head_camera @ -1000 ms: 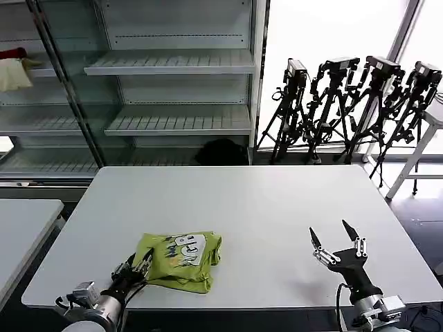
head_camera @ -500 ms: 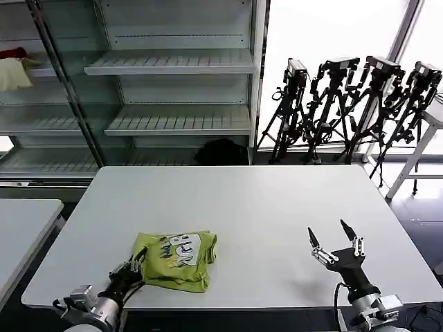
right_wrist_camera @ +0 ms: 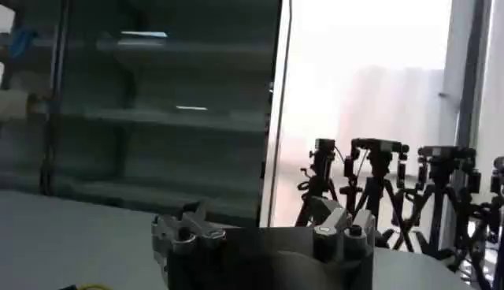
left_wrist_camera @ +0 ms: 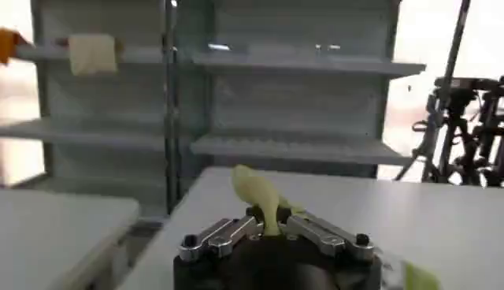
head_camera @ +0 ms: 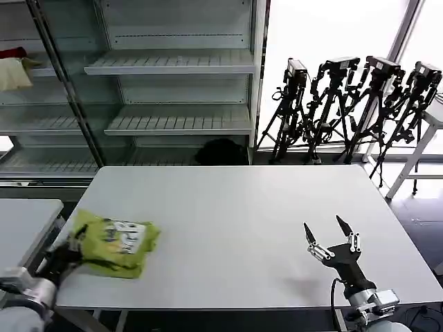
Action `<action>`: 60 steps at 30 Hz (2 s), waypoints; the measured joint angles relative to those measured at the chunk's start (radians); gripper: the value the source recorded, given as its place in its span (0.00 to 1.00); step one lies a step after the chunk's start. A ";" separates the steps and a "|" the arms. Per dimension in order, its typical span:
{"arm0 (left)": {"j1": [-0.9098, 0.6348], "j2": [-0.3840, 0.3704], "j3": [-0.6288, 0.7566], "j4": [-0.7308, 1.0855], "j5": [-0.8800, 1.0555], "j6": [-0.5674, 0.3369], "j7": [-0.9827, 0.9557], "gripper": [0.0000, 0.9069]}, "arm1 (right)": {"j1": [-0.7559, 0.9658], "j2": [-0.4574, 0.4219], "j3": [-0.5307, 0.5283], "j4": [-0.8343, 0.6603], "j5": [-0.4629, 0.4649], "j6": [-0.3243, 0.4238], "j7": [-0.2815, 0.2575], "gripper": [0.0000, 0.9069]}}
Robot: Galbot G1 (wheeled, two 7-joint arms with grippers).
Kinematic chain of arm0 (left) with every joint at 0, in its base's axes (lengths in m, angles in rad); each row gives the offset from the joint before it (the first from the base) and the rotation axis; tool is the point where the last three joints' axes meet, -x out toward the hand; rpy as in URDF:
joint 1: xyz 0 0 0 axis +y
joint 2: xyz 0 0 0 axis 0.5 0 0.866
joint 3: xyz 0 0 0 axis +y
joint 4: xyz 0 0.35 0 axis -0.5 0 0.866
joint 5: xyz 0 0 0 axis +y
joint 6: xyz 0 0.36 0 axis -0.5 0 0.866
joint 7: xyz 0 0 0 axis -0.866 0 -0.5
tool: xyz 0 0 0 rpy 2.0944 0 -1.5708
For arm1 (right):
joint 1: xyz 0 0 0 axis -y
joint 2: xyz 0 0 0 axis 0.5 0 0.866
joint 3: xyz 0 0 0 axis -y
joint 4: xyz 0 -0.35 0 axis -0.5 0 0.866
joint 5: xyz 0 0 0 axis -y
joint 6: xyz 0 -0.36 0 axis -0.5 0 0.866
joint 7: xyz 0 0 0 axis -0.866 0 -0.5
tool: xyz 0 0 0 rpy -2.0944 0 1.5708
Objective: Fold and organize the clothes.
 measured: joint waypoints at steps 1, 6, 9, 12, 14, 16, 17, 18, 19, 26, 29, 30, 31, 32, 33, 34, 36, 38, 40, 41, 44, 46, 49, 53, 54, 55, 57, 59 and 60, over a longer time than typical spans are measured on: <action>-0.003 0.021 -0.029 -0.001 0.000 -0.001 0.011 0.00 | -0.001 0.000 0.002 0.000 0.000 0.000 0.000 1.00; -0.011 0.095 -0.114 -0.023 0.023 -0.011 0.082 0.00 | -0.006 0.001 0.008 0.007 0.000 0.000 -0.003 1.00; -0.013 0.100 -0.103 -0.026 0.091 -0.037 0.124 0.00 | -0.013 0.003 0.014 0.009 -0.002 0.004 -0.006 1.00; -0.024 0.076 -0.040 0.006 0.187 -0.079 0.153 0.01 | -0.020 0.006 0.020 0.007 -0.006 0.011 -0.007 1.00; -0.036 0.049 0.032 0.039 0.248 -0.106 0.169 0.00 | -0.028 0.006 0.024 0.006 -0.008 0.017 -0.009 1.00; -0.051 0.018 0.115 0.067 0.296 -0.127 0.180 0.01 | -0.037 0.005 0.029 0.004 -0.013 0.025 -0.013 1.00; -0.057 0.005 0.151 0.077 0.314 -0.134 0.185 0.01 | -0.041 0.006 0.030 0.003 -0.015 0.027 -0.014 1.00; -0.065 -0.007 0.186 0.084 0.329 -0.138 0.187 0.01 | -0.042 0.006 0.031 0.001 -0.016 0.029 -0.014 1.00; -0.075 -0.016 0.224 0.087 0.340 -0.139 0.188 0.01 | -0.043 0.006 0.031 -0.001 -0.016 0.031 -0.014 1.00; -0.145 -0.026 0.373 0.020 0.342 -0.089 0.165 0.03 | -0.049 0.010 0.031 -0.001 -0.022 0.037 -0.018 1.00; -0.181 -0.003 0.417 -0.019 0.314 -0.055 0.142 0.04 | -0.053 0.013 0.031 -0.002 -0.026 0.040 -0.020 1.00; -0.192 0.006 0.432 -0.026 0.305 -0.044 0.133 0.06 | -0.053 0.015 0.030 -0.002 -0.028 0.040 -0.021 1.00; -0.205 0.016 0.448 -0.033 0.297 -0.034 0.123 0.06 | -0.052 0.018 0.030 -0.002 -0.030 0.040 -0.022 1.00; -0.214 0.023 0.462 -0.039 0.292 -0.025 0.114 0.06 | -0.052 0.020 0.030 -0.001 -0.032 0.040 -0.022 1.00; -0.223 0.028 0.476 -0.044 0.288 -0.016 0.105 0.06 | -0.051 0.022 0.030 0.000 -0.033 0.040 -0.022 1.00; -0.232 0.032 0.495 -0.047 0.285 -0.006 0.095 0.14 | -0.050 0.023 0.030 0.002 -0.035 0.040 -0.023 1.00; -0.245 0.036 0.531 -0.052 0.285 0.006 0.078 1.00 | -0.049 0.026 0.031 0.005 -0.039 0.040 -0.023 1.00; -0.261 0.038 0.573 -0.061 0.290 0.020 0.056 1.00 | -0.050 0.029 0.035 0.008 -0.041 0.037 -0.023 1.00; -0.276 0.035 0.617 -0.071 0.297 0.032 0.032 1.00 | -0.053 0.031 0.038 0.010 -0.042 0.036 -0.023 1.00; -0.284 0.032 0.637 -0.076 0.299 0.037 0.020 1.00 | -0.054 0.032 0.039 0.011 -0.044 0.035 -0.023 1.00; -0.311 0.022 0.697 -0.097 0.297 0.050 -0.020 1.00 | -0.055 0.034 0.040 0.012 -0.049 0.032 -0.023 1.00; -0.333 0.014 0.732 -0.116 0.289 0.054 -0.052 1.00 | -0.054 0.037 0.040 0.012 -0.053 0.030 -0.023 1.00; -0.371 0.001 0.775 -0.148 0.262 0.062 -0.102 1.00 | -0.048 0.041 0.035 0.014 -0.057 0.024 -0.023 1.00; -0.422 -0.002 0.800 -0.190 0.211 0.068 -0.156 1.00 | -0.038 0.042 0.032 0.018 -0.060 0.014 -0.023 1.00; -0.433 -0.001 0.802 -0.200 0.195 0.072 -0.169 1.00 | -0.036 0.042 0.030 0.018 -0.060 0.012 -0.023 1.00; -0.441 0.000 0.801 -0.206 0.181 0.076 -0.181 1.00 | -0.033 0.043 0.028 0.017 -0.060 0.010 -0.023 1.00; -0.451 0.005 0.793 -0.215 0.161 0.086 -0.197 1.00 | -0.028 0.045 0.023 0.015 -0.060 0.006 -0.023 1.00; -0.451 0.014 0.776 -0.226 0.151 0.094 -0.205 1.00 | -0.022 0.045 0.017 0.014 -0.057 0.000 -0.025 1.00; -0.447 0.020 0.763 -0.234 0.151 0.099 -0.210 1.00 | -0.019 0.044 0.015 0.014 -0.055 -0.003 -0.027 1.00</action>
